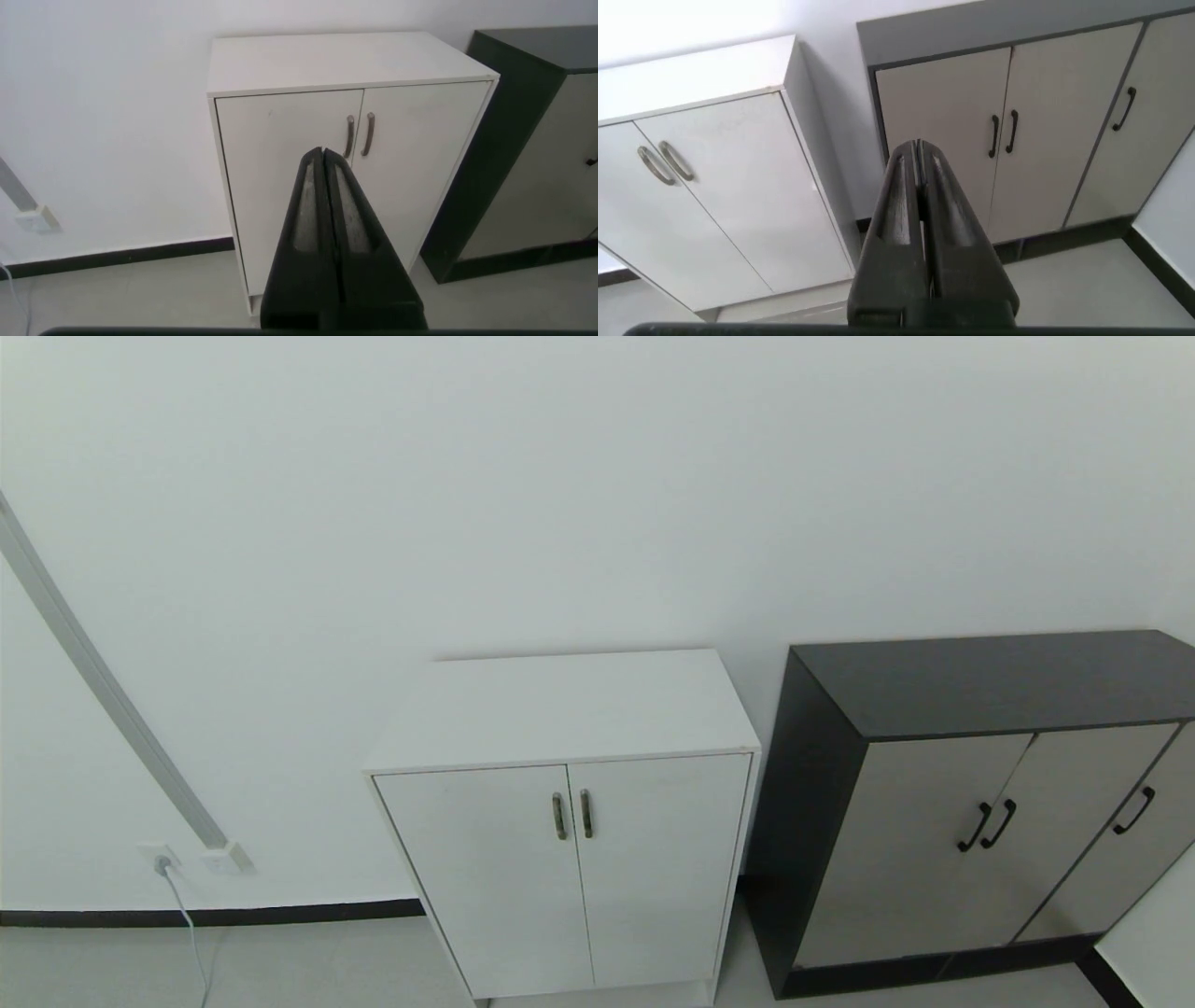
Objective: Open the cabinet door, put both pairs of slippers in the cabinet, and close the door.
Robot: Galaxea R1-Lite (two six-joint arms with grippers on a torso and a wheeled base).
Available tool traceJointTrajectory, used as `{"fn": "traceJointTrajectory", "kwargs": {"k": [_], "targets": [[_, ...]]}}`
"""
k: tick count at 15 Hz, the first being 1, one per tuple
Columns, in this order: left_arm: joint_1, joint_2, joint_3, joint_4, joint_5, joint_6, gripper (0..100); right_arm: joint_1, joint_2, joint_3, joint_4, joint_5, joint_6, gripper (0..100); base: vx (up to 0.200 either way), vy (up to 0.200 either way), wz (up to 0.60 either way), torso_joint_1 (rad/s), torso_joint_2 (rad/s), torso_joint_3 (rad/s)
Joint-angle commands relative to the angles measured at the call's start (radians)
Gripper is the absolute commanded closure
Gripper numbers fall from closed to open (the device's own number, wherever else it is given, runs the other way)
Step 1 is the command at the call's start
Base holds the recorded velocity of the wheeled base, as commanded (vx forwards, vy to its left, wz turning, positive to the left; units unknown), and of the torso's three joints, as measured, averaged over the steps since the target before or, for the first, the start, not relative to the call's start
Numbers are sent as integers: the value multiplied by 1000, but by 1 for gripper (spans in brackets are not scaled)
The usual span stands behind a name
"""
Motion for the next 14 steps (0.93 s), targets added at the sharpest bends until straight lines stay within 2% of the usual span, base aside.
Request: {"fn": "traceJointTrajectory", "kwargs": {"k": [1, 14], "targets": [[0, 1, 0, -1, -1, 2, 100, 0, 1, 0, 0, 1, -9, 100, 0, 0, 0, 0, 0, 0], [0, -1, 0, -1, -2, 2, 100, 0, 1, 0, 1, 5, -11, 100, 0, 0, 0, 0, 0, 0]]}}
